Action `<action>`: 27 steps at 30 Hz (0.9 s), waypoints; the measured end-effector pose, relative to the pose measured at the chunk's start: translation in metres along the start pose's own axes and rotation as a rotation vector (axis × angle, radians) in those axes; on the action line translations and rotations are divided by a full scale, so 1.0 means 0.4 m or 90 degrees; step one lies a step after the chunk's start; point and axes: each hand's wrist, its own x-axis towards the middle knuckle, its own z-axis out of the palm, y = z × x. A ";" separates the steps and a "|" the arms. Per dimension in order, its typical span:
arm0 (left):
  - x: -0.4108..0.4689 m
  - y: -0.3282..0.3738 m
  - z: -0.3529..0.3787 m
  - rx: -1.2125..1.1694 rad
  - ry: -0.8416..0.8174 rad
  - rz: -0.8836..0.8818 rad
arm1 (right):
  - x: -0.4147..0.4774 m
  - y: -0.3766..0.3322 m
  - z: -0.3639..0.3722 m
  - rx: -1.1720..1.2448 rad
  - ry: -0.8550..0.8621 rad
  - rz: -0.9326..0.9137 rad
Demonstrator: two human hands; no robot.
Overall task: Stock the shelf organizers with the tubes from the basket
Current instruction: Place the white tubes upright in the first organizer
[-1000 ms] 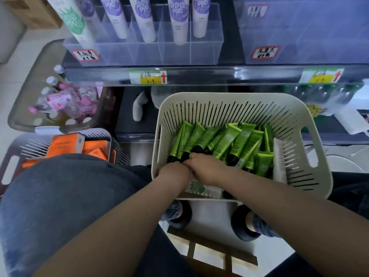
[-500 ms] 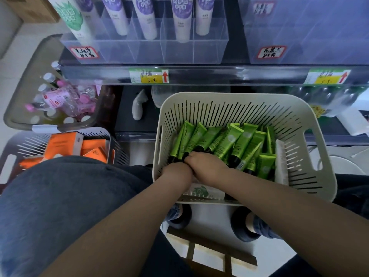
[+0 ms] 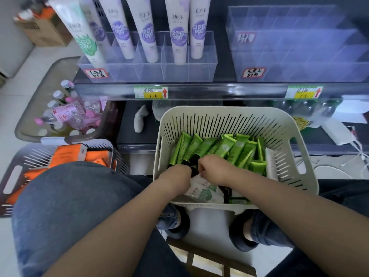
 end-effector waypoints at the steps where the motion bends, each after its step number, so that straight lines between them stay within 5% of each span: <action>1: -0.003 0.001 -0.001 -0.014 0.014 0.011 | -0.008 0.006 -0.004 0.007 0.009 0.008; 12: -0.033 0.021 -0.030 -0.122 0.156 0.099 | -0.094 0.062 -0.041 0.071 0.079 0.064; 27: -0.124 -0.043 -0.205 -0.152 0.344 0.093 | -0.144 -0.030 -0.228 0.094 0.225 -0.016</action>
